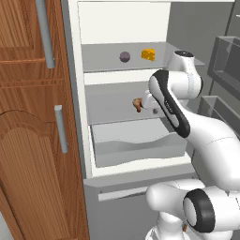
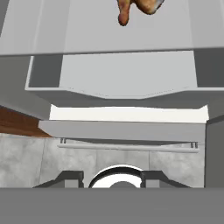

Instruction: Take the cheese, chicken drumstick, and eggplant from the fridge and place them on the plate on the dining counter to create an appetizer plate.

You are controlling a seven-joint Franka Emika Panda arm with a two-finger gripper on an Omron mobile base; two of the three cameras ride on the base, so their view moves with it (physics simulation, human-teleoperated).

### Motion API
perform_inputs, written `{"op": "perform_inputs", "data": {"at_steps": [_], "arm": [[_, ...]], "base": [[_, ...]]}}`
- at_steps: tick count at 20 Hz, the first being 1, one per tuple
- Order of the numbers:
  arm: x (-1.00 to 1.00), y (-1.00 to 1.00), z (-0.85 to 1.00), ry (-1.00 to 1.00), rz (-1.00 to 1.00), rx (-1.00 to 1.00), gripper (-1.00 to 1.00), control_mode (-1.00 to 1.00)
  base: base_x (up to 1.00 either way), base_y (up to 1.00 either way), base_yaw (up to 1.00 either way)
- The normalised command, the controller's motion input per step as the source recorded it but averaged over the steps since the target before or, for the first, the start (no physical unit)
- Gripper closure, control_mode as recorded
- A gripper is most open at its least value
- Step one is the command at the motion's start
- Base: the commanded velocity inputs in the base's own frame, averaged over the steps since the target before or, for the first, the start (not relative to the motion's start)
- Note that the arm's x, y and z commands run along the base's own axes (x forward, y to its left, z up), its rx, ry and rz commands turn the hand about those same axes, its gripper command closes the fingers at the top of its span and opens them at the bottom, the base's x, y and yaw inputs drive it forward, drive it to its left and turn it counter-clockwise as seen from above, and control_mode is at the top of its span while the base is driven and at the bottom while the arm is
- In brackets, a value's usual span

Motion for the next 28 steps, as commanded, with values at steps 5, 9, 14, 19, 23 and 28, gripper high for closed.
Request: {"op": "perform_inputs", "data": {"at_steps": [5,9,14,19,23,28], "arm": [[-0.13,0.0,0.0,0.0,0.0,0.0,-1.0,-1.0],[-0.19,0.0,0.0,-0.05,-0.02,0.0,-1.0,-1.0],[-0.06,0.0,-0.02,-0.07,-0.03,0.0,-1.0,-1.0],[-0.06,0.0,-0.03,-0.01,-0.04,0.0,-1.0,-1.0],[0.0,0.0,-0.2,0.01,-0.07,-0.02,-1.0,-1.0],[0.15,0.0,-0.26,-0.01,-0.11,-0.01,-1.0,-1.0]], "base": [[0.0,0.0,0.0],[0.0,0.0,0.0],[0.0,0.0,0.0],[0.0,0.0,0.0],[0.0,0.0,0.0],[0.0,0.0,0.0]]}}
